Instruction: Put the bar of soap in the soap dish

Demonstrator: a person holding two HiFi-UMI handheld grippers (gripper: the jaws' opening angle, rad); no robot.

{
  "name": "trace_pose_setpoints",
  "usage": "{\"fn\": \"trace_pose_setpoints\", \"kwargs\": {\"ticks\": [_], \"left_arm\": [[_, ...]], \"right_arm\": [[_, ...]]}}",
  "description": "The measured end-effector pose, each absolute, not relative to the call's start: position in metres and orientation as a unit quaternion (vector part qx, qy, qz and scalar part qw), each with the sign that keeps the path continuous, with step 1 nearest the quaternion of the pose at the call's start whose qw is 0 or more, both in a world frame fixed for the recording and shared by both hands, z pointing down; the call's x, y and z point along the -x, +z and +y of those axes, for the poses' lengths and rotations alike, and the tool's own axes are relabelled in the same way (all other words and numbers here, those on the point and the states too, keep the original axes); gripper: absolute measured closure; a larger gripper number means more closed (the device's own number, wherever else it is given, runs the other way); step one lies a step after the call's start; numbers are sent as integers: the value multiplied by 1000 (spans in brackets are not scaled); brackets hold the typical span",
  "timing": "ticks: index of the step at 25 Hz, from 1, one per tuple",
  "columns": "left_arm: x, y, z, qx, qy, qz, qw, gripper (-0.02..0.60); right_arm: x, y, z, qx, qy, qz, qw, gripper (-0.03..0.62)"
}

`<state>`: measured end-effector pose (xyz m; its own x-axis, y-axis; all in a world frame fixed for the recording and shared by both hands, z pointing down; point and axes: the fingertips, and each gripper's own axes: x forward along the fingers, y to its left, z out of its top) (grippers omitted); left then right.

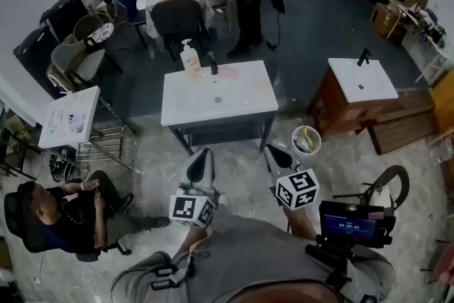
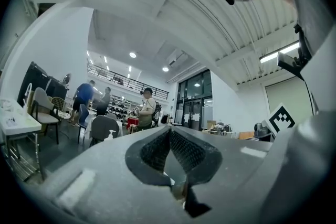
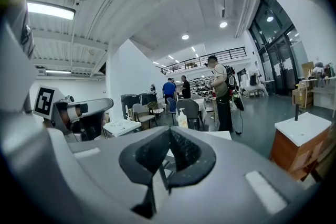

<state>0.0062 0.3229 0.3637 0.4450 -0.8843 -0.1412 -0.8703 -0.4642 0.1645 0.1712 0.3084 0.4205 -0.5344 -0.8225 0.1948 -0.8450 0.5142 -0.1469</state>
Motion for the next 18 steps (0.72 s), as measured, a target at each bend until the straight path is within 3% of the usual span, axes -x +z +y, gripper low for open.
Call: {"fn": "trace_pose_setpoints", "kwargs": {"ticks": [18], "left_arm": [[98,362,152,-858,-135,-492,51,589]], "right_arm": [[-86,408,168,-528,99,-839,84,605]]}}
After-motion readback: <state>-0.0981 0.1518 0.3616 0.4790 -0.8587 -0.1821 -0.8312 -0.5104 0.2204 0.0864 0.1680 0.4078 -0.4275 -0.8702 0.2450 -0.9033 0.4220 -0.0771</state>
